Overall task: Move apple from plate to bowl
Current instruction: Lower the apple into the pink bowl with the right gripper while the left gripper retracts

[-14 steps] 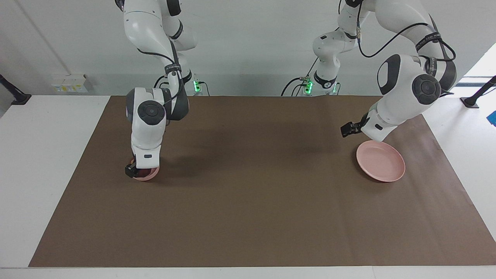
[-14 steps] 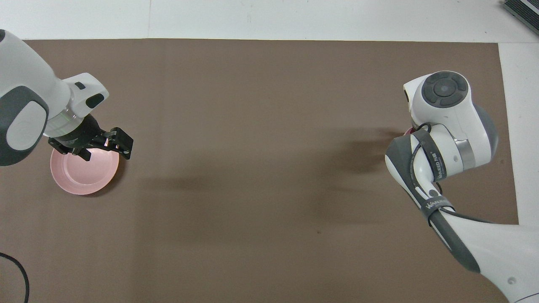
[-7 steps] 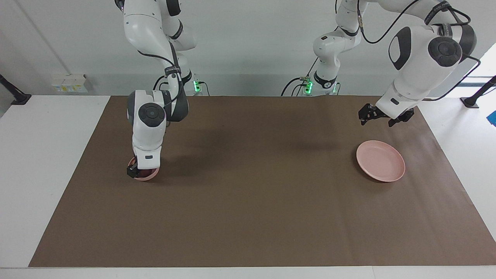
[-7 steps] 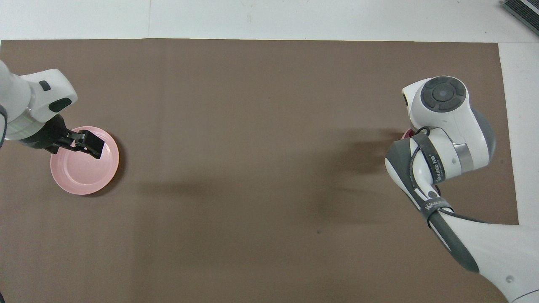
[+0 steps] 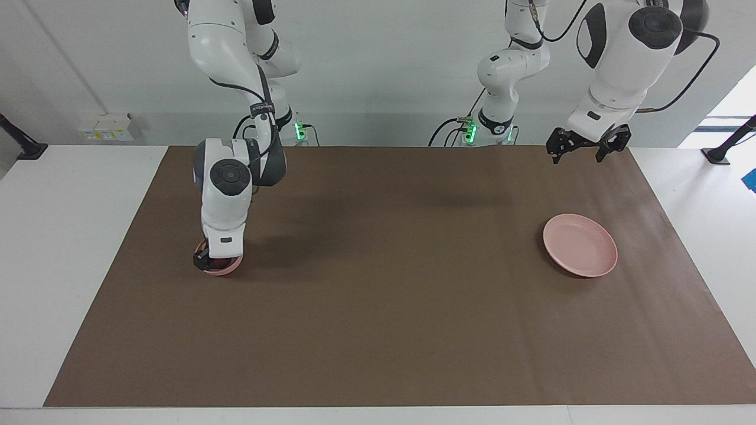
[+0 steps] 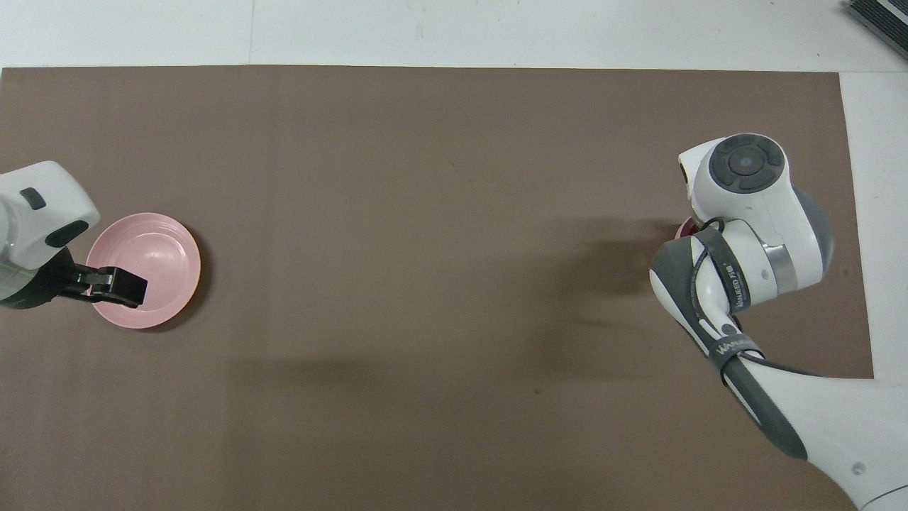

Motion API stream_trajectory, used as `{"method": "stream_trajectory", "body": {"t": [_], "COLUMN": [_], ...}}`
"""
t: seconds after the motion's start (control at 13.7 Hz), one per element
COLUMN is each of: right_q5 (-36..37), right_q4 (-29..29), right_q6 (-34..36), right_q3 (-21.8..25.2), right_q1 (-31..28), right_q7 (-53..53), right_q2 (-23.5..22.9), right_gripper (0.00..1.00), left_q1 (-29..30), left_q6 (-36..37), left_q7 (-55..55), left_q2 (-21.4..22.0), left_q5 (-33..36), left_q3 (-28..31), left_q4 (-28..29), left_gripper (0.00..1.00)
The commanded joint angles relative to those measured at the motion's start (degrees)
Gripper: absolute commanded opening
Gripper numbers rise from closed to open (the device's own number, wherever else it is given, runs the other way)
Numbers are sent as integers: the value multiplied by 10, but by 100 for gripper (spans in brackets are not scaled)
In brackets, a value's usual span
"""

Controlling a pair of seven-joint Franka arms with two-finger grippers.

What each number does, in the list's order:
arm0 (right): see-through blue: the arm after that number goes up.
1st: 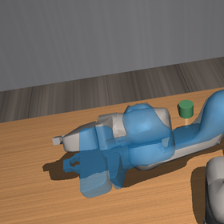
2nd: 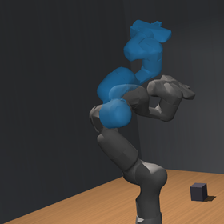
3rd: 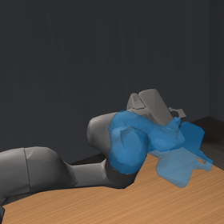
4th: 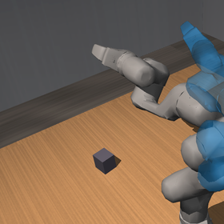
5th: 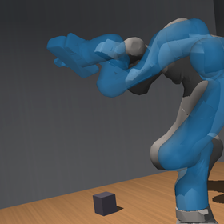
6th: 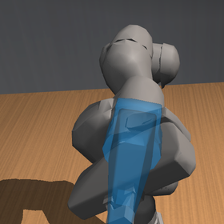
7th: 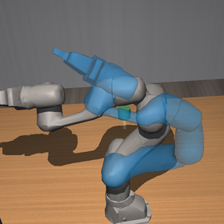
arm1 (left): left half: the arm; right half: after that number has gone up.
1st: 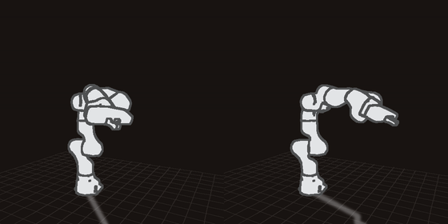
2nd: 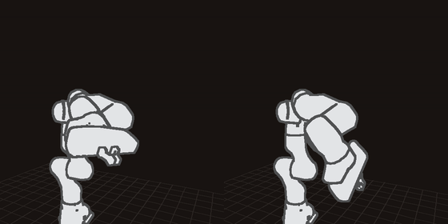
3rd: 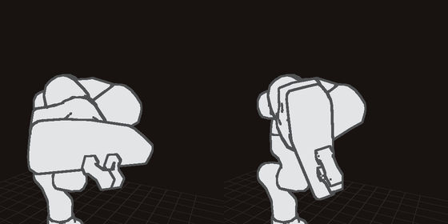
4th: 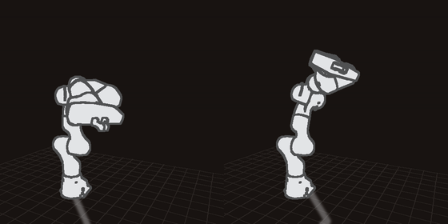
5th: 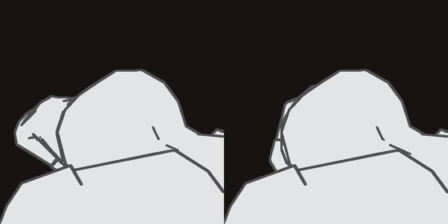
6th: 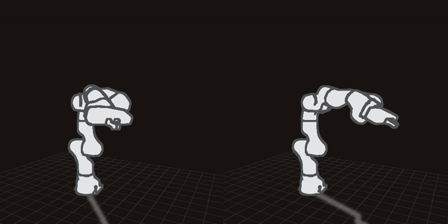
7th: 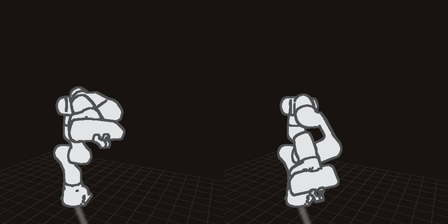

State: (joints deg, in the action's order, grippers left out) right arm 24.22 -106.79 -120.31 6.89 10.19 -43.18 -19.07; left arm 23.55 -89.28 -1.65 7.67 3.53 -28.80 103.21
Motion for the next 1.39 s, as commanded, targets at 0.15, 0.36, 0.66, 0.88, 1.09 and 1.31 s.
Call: {"method": "stream_trajectory", "body": {"t": [0.15, 0.36, 0.66, 0.88, 1.09, 1.31], "right_q5": [4, 4, -7, -61, -114, -212], "right_q4": [-10, -6, 5, 25, 32, 54], "right_q6": [-12, -10, 0, 14, 19, 60], "right_q3": [-3, -3, -4, -3, -3, 4], "right_q1": [-5, -5, -3, -1, -3, -3], "right_q7": [8, 12, 47, 100, 188, 277], "right_q2": [8, 6, 14, 31, 54, 72], "right_gripper": [98, 100, 100, 100, 100, 100], "left_q1": [11, 9, -8, -128, -194, -256], "left_q6": [-10, 5, 23, 23, 22, 23], "left_q7": [-13, -11, -11, -11, -11, -11], "left_q2": [-4, -55, -56, -51, -49, -49], "left_q5": [-40, -48, -63, -64, -65, -63], "left_q3": [31, 30, 55, 188, 253, 317], "left_q4": [-24, -100, -108, -110, -114, -122], "left_gripper": [100, 100, 100, 100, 100, 100]}}
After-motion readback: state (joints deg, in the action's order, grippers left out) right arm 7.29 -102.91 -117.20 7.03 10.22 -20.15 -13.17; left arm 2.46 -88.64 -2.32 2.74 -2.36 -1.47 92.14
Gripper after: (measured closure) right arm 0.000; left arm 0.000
